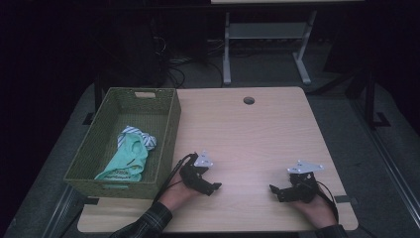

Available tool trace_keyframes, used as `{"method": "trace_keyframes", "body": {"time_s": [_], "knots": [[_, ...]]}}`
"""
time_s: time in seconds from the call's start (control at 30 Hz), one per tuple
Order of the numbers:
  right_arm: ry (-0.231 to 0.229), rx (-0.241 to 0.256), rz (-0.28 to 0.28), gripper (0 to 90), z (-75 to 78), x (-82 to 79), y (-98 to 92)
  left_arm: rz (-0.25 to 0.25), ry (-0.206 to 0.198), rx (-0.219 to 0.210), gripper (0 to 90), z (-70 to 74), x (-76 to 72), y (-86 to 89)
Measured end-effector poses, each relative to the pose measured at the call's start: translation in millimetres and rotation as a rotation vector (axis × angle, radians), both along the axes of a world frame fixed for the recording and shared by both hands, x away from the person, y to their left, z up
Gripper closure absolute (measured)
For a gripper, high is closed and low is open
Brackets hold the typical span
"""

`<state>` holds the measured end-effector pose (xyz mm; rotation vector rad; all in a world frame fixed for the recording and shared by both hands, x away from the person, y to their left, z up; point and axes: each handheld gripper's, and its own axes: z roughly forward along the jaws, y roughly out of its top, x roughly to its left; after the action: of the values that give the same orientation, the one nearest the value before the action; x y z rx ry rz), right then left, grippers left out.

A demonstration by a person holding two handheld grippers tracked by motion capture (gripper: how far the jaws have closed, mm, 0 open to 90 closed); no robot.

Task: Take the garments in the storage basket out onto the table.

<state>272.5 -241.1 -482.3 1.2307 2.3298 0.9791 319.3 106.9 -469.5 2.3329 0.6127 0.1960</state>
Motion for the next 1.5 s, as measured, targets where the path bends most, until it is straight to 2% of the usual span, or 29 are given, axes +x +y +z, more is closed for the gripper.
{"method": "trace_keyframes", "body": {"time_s": [0.33, 0.47, 0.83, 0.93, 1.2, 1.5], "knots": [[0.002, 0.0, -0.002, 2.4, 0.1, -0.1, 0.0, -0.004, 0.002, 0.013, 13.4, 5.3, 1.8, 0.3], [0.004, 0.001, -0.002, 2.4, 0.0, -0.2, 0.1, -0.001, 0.002, -0.001, 13.5, 8.3, 2.2, 1.4], [-0.002, -0.001, 0.006, 2.3, -0.1, 0.8, 0.1, -0.016, 0.007, 0.002, 13.6, 13.5, 1.9, 0.8], [-0.002, 0.0, 0.006, 2.3, -0.1, 0.8, 0.1, -0.017, -0.006, 0.007, 13.7, 15.3, 1.5, -0.2], [0.001, 0.0, 0.005, 2.3, 0.0, 0.6, 0.2, -0.018, -0.007, 0.015, 13.7, 20.5, 3.5, -1.1], [0.002, 0.0, 0.005, 2.3, 0.0, 0.6, 0.2, -0.02, 0.005, 0.016, 13.7, 24.6, 4.5, -0.1]]}}
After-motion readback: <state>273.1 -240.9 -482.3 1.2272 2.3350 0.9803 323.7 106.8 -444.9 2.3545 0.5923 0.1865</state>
